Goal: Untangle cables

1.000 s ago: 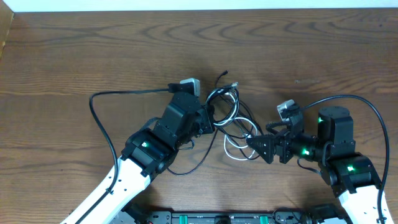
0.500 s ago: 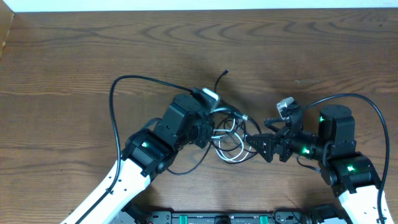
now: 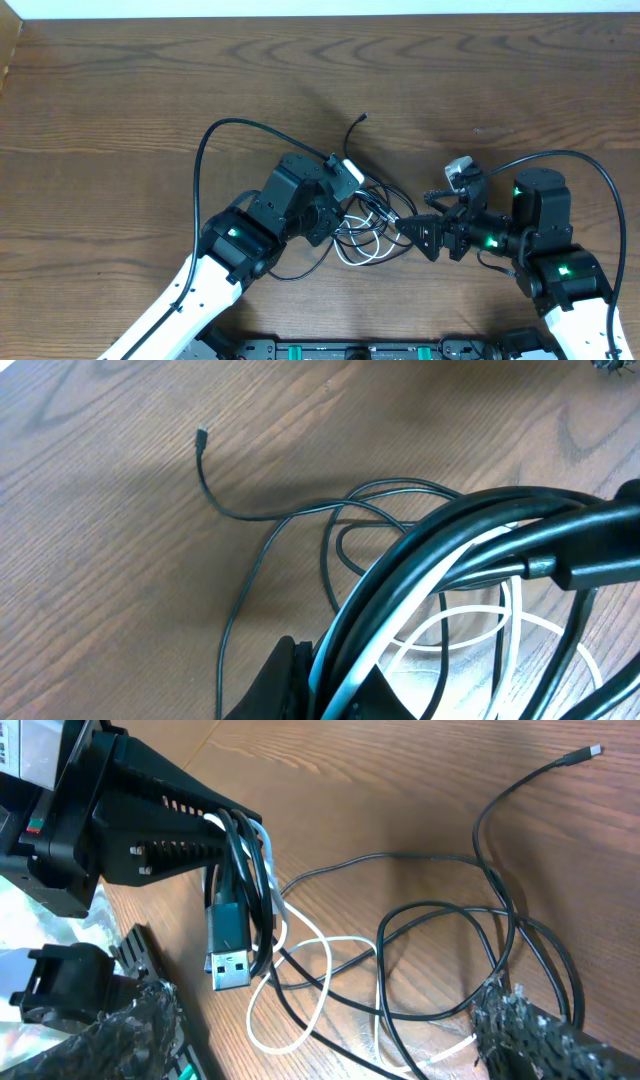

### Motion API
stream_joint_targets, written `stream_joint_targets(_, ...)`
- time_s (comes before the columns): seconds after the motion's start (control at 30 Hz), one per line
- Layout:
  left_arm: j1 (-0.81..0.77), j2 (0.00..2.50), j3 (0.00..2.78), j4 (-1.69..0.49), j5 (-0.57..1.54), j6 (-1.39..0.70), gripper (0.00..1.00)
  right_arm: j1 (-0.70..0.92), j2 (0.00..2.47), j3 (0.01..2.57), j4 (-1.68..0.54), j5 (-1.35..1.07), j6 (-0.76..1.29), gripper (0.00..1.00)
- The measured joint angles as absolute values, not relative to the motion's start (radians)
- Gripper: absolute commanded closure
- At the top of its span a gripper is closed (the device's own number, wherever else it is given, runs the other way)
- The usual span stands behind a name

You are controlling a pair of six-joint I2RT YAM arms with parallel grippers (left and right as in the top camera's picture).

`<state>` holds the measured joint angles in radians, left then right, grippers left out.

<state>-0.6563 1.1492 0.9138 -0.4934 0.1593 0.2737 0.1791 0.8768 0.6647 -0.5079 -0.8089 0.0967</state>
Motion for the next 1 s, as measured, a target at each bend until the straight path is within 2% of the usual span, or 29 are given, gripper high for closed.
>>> stream_joint_targets(0.23, -0.656, 1.149, 0.914, -0.474, 0.119, 0.089, 0.92, 0.179, 0.877, 0.665, -0.508, -0.809, 0.098, 0.11)
stream_joint_targets(0.33, -0.656, 1.149, 0.914, -0.437, 0.102, -0.095, 0.93, 0.179, 0.877, 0.665, -0.509, -0.809, 0.107, 0.13)
stream_joint_targets(0.53, -0.656, 1.149, 0.914, -0.411, 0.097, -0.604, 0.92, 0.179, 0.877, 0.665, -0.508, -0.812, 0.151, 0.13)
stream_joint_targets(0.63, -0.656, 1.149, 0.914, -0.411, 0.103, -0.751, 0.92, 0.179, 0.877, 0.665, -0.495, -0.812, 0.195, 0.13)
stream_joint_targets(1.0, -0.669, 1.149, 0.914, -0.395, 0.159, -0.884, 0.93, 0.179, 0.877, 0.664, -0.339, -0.855, 0.395, 0.09)
